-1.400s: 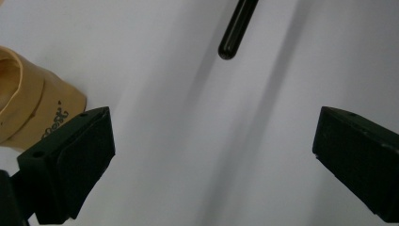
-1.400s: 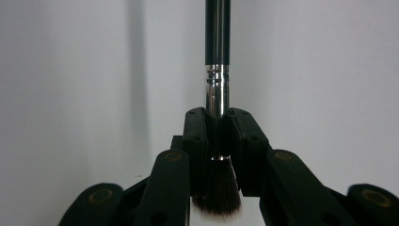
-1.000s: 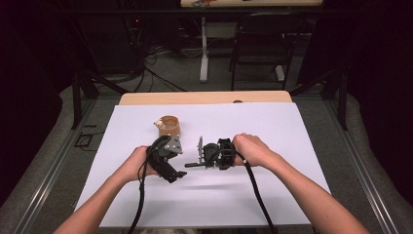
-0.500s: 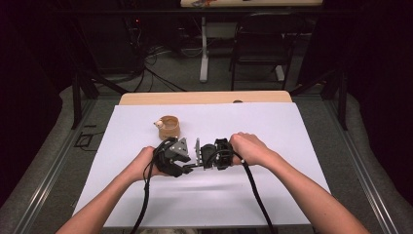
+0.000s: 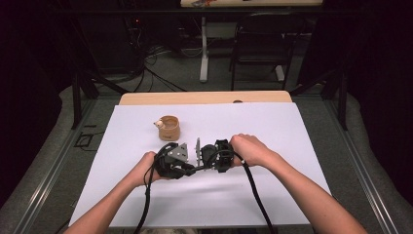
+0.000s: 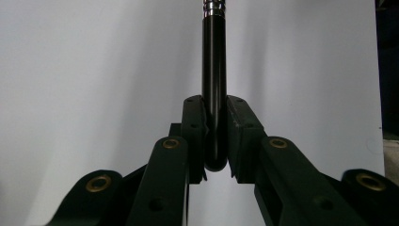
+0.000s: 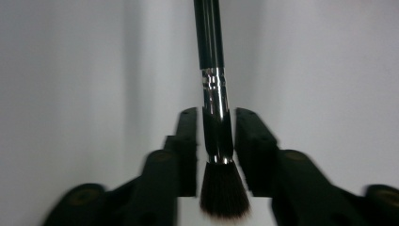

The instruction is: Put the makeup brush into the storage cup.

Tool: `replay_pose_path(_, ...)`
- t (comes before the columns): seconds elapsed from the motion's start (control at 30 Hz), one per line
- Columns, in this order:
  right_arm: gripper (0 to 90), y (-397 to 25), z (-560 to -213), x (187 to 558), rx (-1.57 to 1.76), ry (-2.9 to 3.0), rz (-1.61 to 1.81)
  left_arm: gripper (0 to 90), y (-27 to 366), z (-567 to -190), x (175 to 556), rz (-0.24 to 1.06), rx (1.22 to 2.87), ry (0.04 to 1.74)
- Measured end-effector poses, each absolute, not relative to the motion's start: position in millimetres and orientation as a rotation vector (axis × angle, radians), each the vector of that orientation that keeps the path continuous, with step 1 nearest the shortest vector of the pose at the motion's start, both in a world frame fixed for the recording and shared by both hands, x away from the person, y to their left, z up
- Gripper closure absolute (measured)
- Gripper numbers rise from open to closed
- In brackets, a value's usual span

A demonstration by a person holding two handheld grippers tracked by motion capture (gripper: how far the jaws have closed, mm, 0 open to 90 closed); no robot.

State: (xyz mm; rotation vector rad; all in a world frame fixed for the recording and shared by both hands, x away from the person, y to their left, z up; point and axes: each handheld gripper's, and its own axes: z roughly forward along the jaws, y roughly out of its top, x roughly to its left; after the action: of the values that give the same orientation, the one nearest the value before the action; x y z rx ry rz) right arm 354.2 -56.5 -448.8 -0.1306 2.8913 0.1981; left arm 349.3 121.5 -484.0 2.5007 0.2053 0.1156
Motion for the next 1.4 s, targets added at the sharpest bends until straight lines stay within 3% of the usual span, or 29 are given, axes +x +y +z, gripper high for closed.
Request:
replay_pose_path(0.1, 42.3, -60, -447, 355, -0.06, 2.892, 0.268, 79.2, 126, -485, 346, 0.125, 2.463, 0.221)
replay_pose_path(0.17, 22.8, -64, -446, 356, 0.02, 2.873, 0.356, 79.2, 129, -486, 345, 0.129, 2.44, 0.24)
replay_pose_path(0.37, 1.5, -81, -439, 356, 0.214, 2.821, 0.584, 79.2, 136, -491, 343, 0.127, 2.381, 0.296)
replay_pose_path(0.83, 0.0, -127, -435, 350, 0.487, 2.659, 0.899, 79.1, 140, -496, 342, 0.143, 2.272, 0.344)
replay_pose_path(1.4, 0.0, -164, -466, 341, 0.685, 2.584, 1.078, 79.2, 152, -503, 342, 0.162, 2.15, 0.443)
